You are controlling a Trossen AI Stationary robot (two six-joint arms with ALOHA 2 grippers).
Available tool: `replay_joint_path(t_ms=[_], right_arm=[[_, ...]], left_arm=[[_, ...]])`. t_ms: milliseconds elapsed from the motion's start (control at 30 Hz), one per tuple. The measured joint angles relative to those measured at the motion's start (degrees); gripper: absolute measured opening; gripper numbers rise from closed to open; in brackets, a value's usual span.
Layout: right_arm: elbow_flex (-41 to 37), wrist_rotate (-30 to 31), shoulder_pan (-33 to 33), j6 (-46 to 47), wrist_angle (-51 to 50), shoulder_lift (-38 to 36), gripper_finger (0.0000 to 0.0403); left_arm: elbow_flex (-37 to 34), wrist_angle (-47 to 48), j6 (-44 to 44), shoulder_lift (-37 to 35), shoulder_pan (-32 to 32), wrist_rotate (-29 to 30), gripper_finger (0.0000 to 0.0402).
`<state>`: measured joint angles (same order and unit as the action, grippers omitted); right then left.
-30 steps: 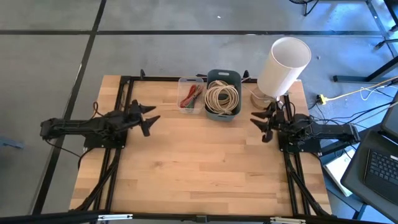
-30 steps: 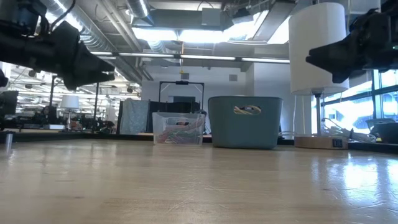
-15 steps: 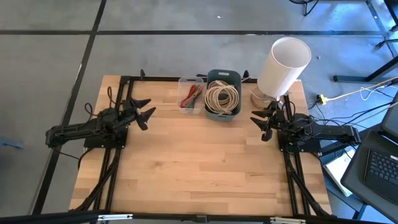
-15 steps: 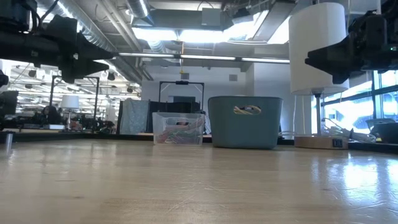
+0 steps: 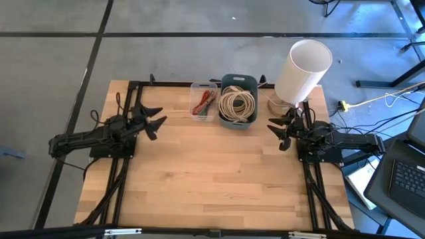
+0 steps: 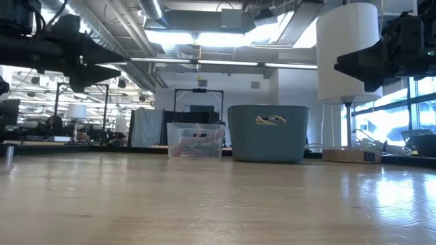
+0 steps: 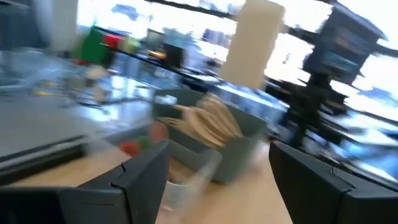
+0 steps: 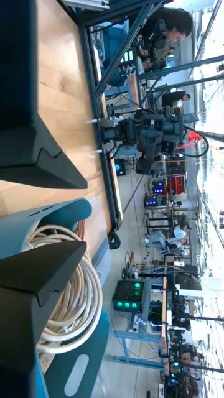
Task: Pick and place USB-C Cables
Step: Return to Home Position
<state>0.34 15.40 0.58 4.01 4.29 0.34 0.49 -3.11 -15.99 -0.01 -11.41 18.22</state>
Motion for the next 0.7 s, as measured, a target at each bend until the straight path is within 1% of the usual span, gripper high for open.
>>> replay_joint_path(t_ms=[67,200,233,300,400,567,700], right_arm=[[0.00,0.00,0.00,0.00,-0.02,0.00,0.0148],[0.00,0.00,0.00,0.00,-0.01,0.00,0.0148],[0.00,0.00,0.00,0.00,-0.02,0.00,0.0148],[0.00,0.00,0.00,0.00,-0.02,0.00,0.0148],[0.00,0.00,0.00,0.00,0.02,0.00,0.0148],[0.00,0.00,0.00,0.00,0.02,0.00,0.0148],[0.00,0.00,0.00,0.00,0.02,0.00,0.0148]], left_arm=[[0.00,0.71,2.87,0.00,0.83,-5.18,0.0267],[0.04,2.75,16.61,0.00,1.87,-18.25,0.0267],[0.04,2.35,19.33,0.00,2.17,-20.09,0.0267],[0.04,2.24,23.30,0.00,2.48,-20.85,0.0267],[0.04,2.67,25.34,0.00,2.37,-18.70,0.0267],[0.04,2.65,17.04,0.00,1.83,-17.86,0.0267],[-0.02,1.81,13.85,0.15,1.94,-17.90,0.0267]])
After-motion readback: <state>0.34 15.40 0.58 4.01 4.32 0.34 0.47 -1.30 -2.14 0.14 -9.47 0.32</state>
